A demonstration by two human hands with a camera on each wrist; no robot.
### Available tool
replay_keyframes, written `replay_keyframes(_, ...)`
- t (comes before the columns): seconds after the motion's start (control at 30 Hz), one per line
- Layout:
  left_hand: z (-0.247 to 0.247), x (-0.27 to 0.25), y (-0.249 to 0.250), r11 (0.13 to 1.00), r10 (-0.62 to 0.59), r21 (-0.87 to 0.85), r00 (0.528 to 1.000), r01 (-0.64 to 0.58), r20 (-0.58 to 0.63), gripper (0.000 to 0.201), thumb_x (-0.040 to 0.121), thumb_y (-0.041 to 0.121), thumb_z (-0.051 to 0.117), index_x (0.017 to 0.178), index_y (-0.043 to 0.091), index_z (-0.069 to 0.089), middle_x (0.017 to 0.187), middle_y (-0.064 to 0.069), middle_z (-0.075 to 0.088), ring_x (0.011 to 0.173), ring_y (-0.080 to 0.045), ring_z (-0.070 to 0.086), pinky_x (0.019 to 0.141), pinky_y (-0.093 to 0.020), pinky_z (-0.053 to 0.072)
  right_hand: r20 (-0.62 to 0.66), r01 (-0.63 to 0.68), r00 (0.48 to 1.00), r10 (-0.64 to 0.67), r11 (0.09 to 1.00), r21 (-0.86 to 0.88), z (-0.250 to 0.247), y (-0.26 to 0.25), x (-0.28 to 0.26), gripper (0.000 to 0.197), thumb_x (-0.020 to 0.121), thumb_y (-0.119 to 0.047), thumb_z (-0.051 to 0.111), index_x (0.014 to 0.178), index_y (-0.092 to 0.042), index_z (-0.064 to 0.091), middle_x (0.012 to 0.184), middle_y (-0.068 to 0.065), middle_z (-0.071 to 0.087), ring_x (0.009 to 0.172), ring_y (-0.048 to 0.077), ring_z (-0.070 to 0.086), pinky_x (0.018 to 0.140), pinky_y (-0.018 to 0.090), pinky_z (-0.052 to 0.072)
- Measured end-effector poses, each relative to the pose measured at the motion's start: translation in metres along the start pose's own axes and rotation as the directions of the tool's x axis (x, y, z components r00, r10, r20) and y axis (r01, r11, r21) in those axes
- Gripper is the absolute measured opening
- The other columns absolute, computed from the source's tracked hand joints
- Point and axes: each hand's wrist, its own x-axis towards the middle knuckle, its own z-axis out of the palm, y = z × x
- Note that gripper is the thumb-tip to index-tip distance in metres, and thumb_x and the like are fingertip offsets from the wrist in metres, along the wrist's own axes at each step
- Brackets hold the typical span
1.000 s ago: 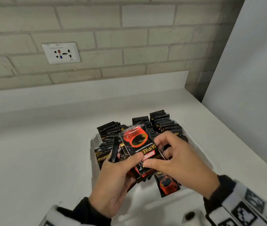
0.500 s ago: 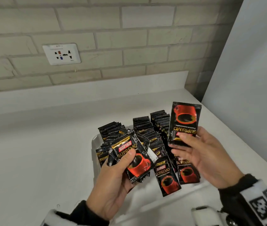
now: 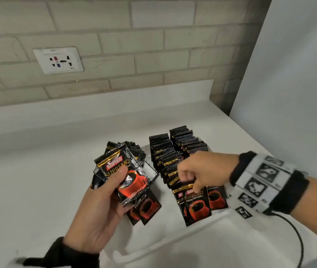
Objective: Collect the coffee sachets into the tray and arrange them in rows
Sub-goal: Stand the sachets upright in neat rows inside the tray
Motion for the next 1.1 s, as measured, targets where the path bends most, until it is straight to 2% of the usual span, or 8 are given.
replay_keyframes(0.17,-0.002,-0.001,-0.003,0.999,-0.042,0.016,0.999,0.042,0.01,0.046,0.043,0.028,0.088,0.082,0.009,0.072,0.077,-0.01,0.073,0.064,-0.02,0.071,0.054,-0.034,0.059,0.112,0.028,0.994,0.003,0.96,-0.278,0.01,-0.008,0.027,0.035,0.084,-0.015,0.065,0.116,-0.012,0.053,0.094,-0.003,0.053,0.088,0.013,0.044,0.059,0.02,0.034)
replay_keyframes(0.33,0.003,0.0,-0.008,0.997,-0.072,0.024,0.997,0.071,0.015,0.036,0.064,0.016,0.065,0.099,0.009,0.062,0.078,-0.012,0.073,0.063,-0.021,0.071,0.057,-0.036,0.058,-0.103,-0.039,0.995,0.011,0.961,-0.274,0.007,-0.002,0.025,0.032,0.087,-0.022,0.061,0.117,-0.018,0.051,0.109,0.0,0.055,0.102,0.019,0.054,0.074,0.028,0.044)
replay_keyframes(0.43,0.007,0.003,-0.013,0.998,-0.054,0.04,0.999,0.054,-0.002,0.04,0.064,0.013,0.065,0.103,0.009,0.063,0.084,-0.014,0.074,0.066,-0.022,0.071,0.058,-0.035,0.059,-0.372,-0.002,0.927,0.042,0.994,0.106,-0.003,-0.008,0.006,0.02,0.092,-0.036,0.05,0.107,-0.024,0.055,0.104,-0.007,0.059,0.091,0.009,0.056,0.08,0.024,0.047)
replay_keyframes(0.57,0.016,0.005,-0.016,0.999,-0.02,0.038,0.999,0.019,0.029,0.039,0.065,0.008,0.066,0.104,0.009,0.064,0.091,-0.016,0.073,0.073,-0.025,0.071,0.054,-0.032,0.058,-0.38,0.16,0.913,0.147,0.729,0.666,0.008,-0.037,-0.01,0.032,0.07,-0.052,0.065,0.094,-0.039,0.049,0.092,-0.01,0.06,0.07,0.003,0.062,0.068,0.024,0.055)
replay_keyframes(0.67,0.023,0.003,-0.017,0.998,-0.024,0.051,0.998,0.022,0.054,0.032,0.063,0.007,0.067,0.095,0.005,0.066,0.082,-0.018,0.072,0.067,-0.026,0.07,0.055,-0.034,0.058,-0.435,0.206,0.879,0.195,0.666,0.717,0.028,-0.047,-0.005,0.048,0.06,-0.04,0.079,0.093,-0.039,0.044,0.092,-0.009,0.058,0.066,0.003,0.06,0.062,0.023,0.054)
replay_keyframes(0.9,0.021,-0.004,-0.022,0.994,-0.096,0.061,0.987,0.088,0.132,0.035,0.066,0.023,0.065,0.098,0.01,0.066,0.092,-0.019,0.072,0.079,-0.031,0.07,0.065,-0.039,0.057,-0.435,0.27,0.848,0.303,0.458,0.847,0.044,-0.041,-0.002,0.031,0.076,-0.008,0.072,0.092,-0.023,0.051,0.08,0.006,0.058,0.058,0.006,0.061,0.051,0.023,0.054)
replay_keyframes(1.0,0.019,-0.006,-0.024,0.992,-0.121,0.054,0.98,0.114,0.161,0.031,0.069,0.017,0.062,0.099,0.009,0.065,0.094,-0.021,0.071,0.08,-0.037,0.069,0.06,-0.042,0.057,-0.416,0.246,0.858,0.302,0.469,0.848,0.048,-0.04,-0.003,0.034,0.08,-0.007,0.068,0.096,-0.031,0.05,0.081,0.008,0.057,0.063,0.009,0.061,0.056,0.025,0.056)
replay_keyframes(1.1,0.017,-0.007,-0.025,0.994,-0.099,0.058,0.984,0.091,0.149,0.036,0.066,0.007,0.062,0.101,0.008,0.063,0.089,-0.022,0.071,0.076,-0.037,0.07,0.054,-0.043,0.058,-0.421,0.206,0.873,0.247,0.595,0.777,0.045,-0.043,-0.008,0.045,0.082,-0.014,0.067,0.103,-0.046,0.043,0.088,-0.006,0.057,0.069,0.006,0.064,0.064,0.02,0.055)
